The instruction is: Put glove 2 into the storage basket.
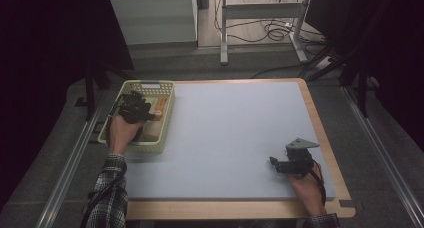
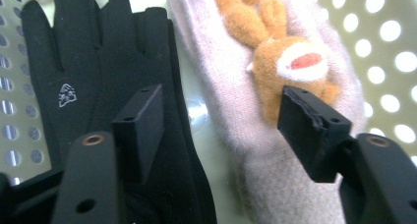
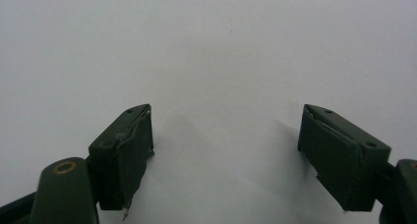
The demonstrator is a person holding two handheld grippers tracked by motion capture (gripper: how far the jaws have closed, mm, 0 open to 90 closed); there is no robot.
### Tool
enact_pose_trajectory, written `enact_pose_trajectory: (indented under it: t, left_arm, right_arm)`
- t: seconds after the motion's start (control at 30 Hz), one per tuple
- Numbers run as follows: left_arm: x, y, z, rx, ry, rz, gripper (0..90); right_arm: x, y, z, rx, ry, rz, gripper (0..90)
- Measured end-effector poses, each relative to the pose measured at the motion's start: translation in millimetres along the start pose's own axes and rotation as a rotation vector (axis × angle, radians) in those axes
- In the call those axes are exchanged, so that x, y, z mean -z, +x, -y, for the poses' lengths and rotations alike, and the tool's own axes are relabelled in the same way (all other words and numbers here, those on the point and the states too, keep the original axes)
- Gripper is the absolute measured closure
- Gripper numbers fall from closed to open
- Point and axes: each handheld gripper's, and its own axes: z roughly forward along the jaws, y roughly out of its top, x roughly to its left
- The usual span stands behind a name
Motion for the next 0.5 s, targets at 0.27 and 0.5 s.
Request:
enact_pose_trajectory:
  t: [0.27,0.5]
  left_arm:
    - [15.5,4.8,6.6,0.037,-0.096,0.062,17.1]
    - [24.5,6.0,17.1,0.015,-0.142,0.095,9.6]
  right_arm:
    - [0.1,0.1,0.0,0.001,0.001,0.001,20.9]
    - [0.2,0.0,0.0,0.002,0.001,0.002,20.7]
